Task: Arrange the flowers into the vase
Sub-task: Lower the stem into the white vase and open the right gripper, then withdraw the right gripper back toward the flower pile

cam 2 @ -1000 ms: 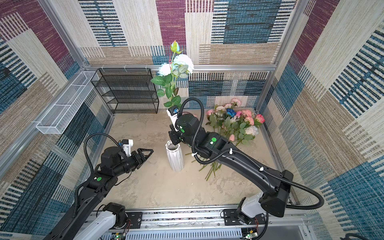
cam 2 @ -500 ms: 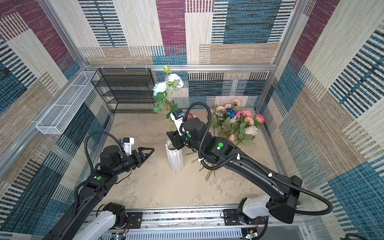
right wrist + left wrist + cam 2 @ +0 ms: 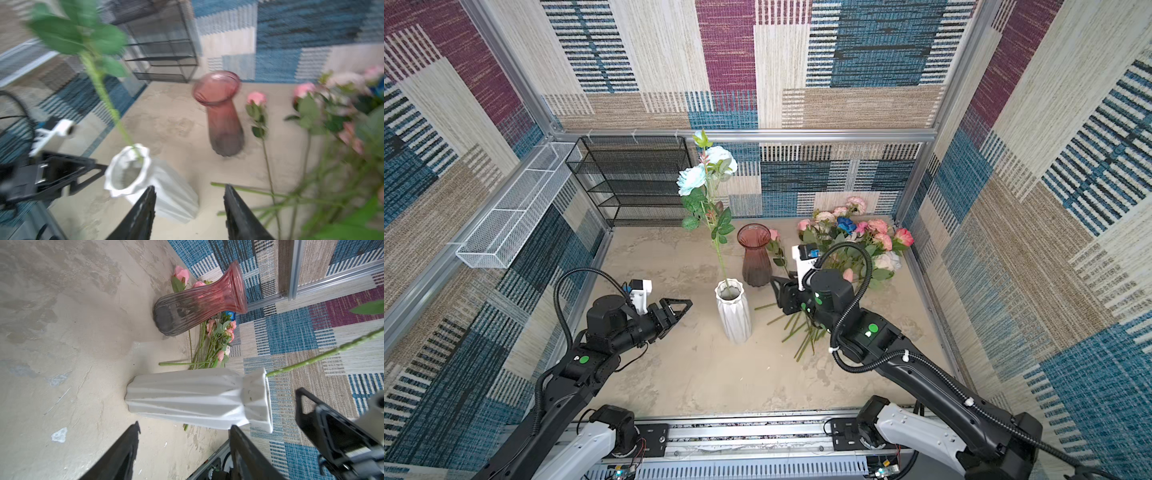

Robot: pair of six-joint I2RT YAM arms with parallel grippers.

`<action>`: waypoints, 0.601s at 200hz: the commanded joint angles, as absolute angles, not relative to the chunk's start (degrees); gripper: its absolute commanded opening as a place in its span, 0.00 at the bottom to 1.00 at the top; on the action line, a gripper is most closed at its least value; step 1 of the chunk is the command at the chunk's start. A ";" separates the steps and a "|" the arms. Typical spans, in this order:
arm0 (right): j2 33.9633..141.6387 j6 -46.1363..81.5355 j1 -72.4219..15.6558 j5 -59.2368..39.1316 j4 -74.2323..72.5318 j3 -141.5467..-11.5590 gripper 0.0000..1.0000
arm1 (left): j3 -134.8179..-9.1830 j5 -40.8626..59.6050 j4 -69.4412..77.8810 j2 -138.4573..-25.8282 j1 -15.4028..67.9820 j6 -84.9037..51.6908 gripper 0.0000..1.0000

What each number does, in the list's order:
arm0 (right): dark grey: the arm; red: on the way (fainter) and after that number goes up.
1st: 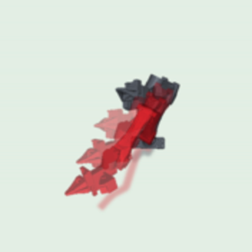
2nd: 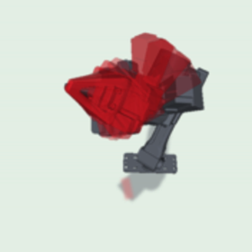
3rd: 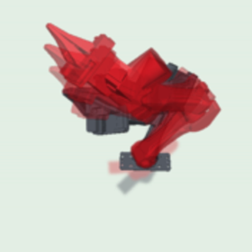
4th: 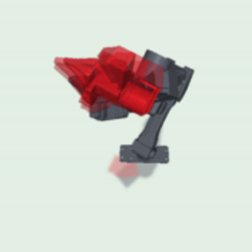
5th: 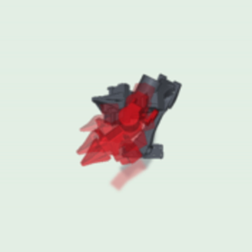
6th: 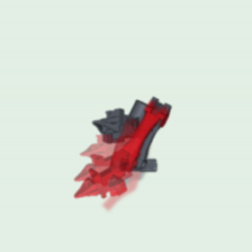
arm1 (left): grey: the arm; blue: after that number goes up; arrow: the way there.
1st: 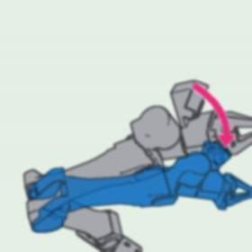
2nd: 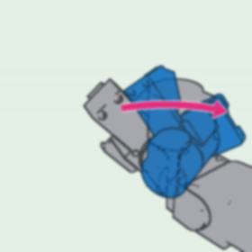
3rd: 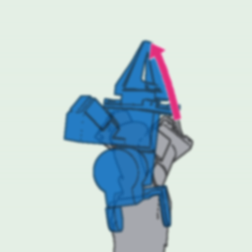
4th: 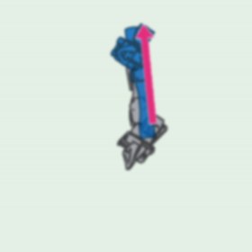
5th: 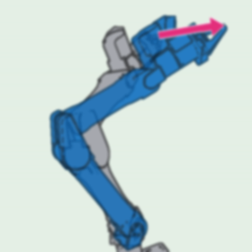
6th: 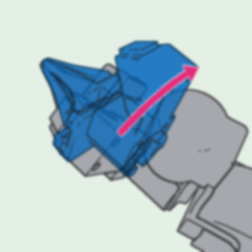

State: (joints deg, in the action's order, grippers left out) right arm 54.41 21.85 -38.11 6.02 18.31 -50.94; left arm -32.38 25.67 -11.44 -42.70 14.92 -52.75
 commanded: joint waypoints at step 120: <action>75.56 59.68 -14.07 -17.95 -19.32 -29.78 0.46 | -29.88 24.70 -11.51 -41.06 14.94 -52.03 0.69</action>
